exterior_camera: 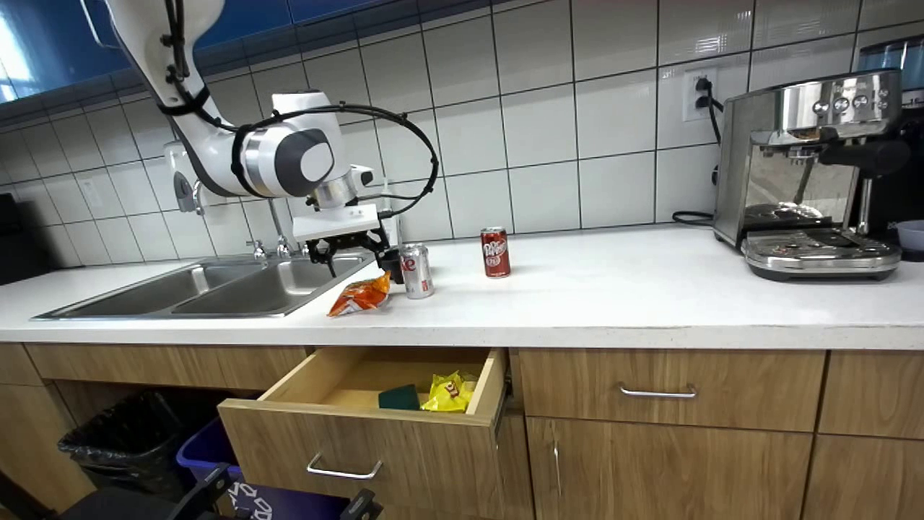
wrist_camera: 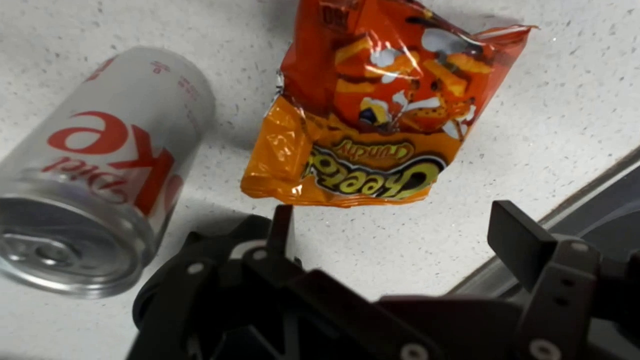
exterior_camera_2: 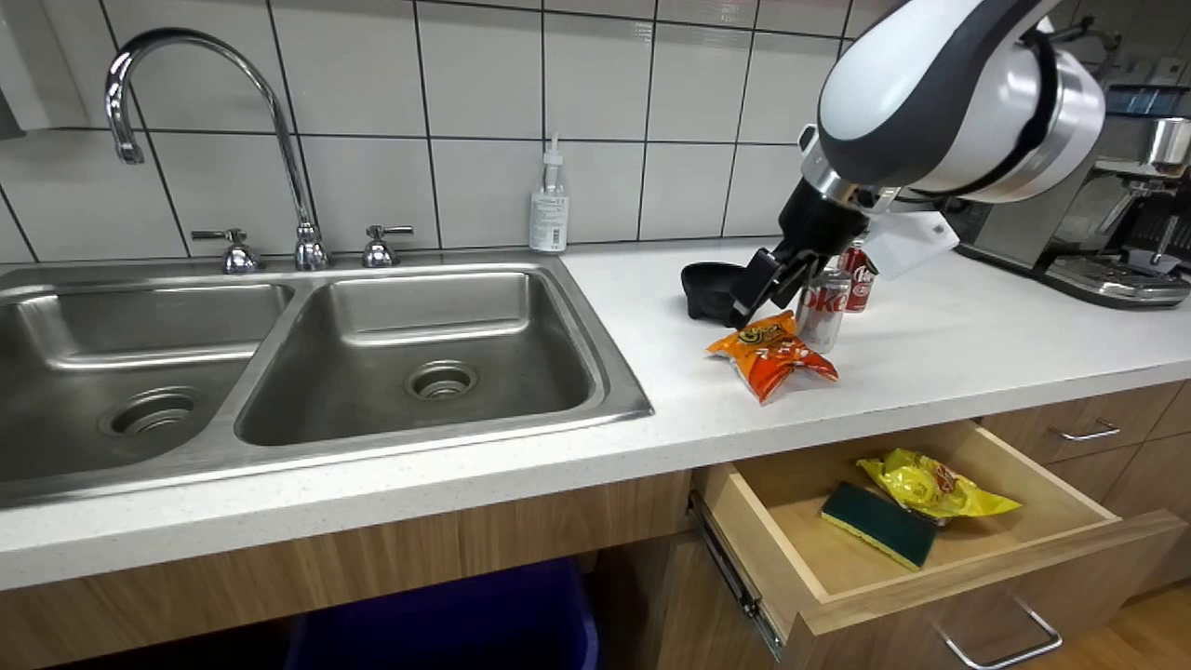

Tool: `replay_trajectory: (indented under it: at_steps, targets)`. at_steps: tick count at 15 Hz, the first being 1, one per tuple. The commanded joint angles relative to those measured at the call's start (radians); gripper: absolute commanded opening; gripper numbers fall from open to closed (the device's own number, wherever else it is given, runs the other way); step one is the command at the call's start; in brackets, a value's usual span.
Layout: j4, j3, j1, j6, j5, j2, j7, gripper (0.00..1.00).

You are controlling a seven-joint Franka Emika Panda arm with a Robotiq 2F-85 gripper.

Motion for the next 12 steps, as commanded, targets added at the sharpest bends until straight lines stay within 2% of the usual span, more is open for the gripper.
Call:
replay_trajectory:
  at_steps: [1,6,12]
  targets:
    - [0.042,0.02,-0.029,0.04,-0.056,0.049,0.096,1.0]
    - [0.068,0.008,-0.027,0.04,-0.109,0.088,0.184,1.0]
    - [0.079,0.024,-0.046,0.01,-0.134,0.099,0.198,1.0]
